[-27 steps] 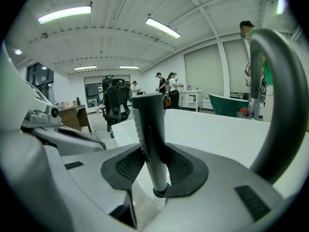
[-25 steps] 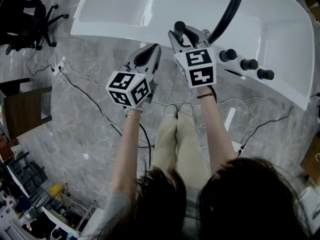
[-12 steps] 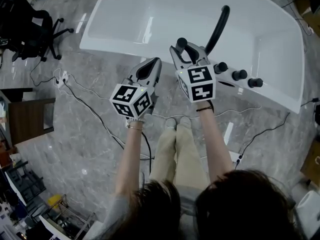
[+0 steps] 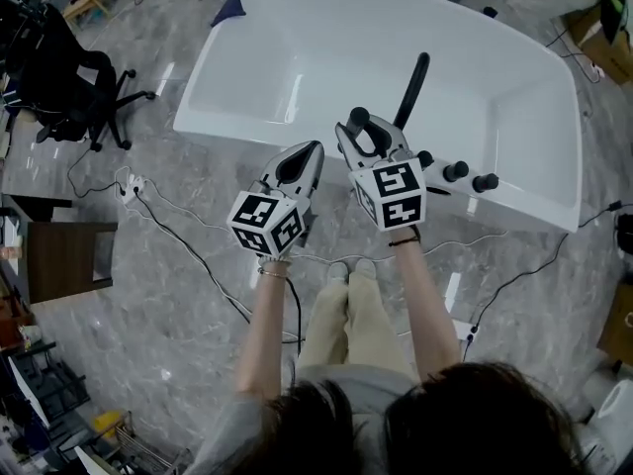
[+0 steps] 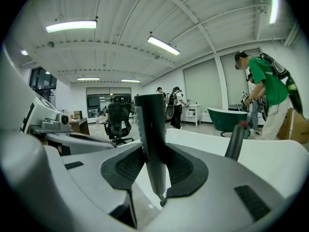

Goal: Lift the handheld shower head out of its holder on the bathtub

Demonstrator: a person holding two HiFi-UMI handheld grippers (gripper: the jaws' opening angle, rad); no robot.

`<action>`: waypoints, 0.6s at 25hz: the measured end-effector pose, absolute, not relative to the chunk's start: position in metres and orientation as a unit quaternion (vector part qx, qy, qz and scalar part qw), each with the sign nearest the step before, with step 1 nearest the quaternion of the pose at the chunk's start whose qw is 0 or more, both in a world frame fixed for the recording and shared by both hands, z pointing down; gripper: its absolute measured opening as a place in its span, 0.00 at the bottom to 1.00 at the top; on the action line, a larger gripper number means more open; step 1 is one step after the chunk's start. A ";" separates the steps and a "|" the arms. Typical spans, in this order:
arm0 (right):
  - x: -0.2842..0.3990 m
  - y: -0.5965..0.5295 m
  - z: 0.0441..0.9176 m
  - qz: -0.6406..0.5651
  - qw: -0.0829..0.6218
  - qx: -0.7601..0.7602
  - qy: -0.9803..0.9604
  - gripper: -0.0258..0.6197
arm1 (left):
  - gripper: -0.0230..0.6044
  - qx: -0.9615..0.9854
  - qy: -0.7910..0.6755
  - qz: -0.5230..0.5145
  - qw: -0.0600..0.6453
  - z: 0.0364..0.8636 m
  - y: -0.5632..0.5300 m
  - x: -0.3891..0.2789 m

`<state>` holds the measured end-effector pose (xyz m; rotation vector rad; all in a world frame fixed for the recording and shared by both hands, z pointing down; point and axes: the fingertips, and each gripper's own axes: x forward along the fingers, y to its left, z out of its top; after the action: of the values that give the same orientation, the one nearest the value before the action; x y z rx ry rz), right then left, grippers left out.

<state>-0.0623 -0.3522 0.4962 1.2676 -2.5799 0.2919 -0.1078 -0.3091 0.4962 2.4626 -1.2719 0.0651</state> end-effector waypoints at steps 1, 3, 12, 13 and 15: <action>-0.061 -0.351 0.489 0.098 0.123 0.435 -0.887 0.24 | 0.05 0.875 -0.449 0.021 0.181 0.490 -0.309 -0.106; -0.061 -0.350 0.473 0.094 0.118 0.433 -0.889 0.24 | 0.05 0.878 -0.445 0.018 0.175 0.476 -0.308 -0.105; -0.055 -0.325 0.411 0.074 0.104 0.420 -0.899 0.24 | 0.05 0.889 -0.434 0.008 0.148 0.419 -0.285 -0.100; -0.054 -0.322 0.405 0.072 0.102 0.419 -0.899 0.24 | 0.05 0.890 -0.432 0.007 0.143 0.412 -0.281 -0.099; -0.051 -0.314 0.394 0.069 0.097 0.419 -0.900 0.24 | 0.05 0.894 -0.428 0.007 0.133 0.400 -0.274 -0.098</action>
<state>-0.0515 -0.3140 0.3937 1.2403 -2.6669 0.2035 -0.0979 -0.2743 0.4004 2.5935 -1.2423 0.0216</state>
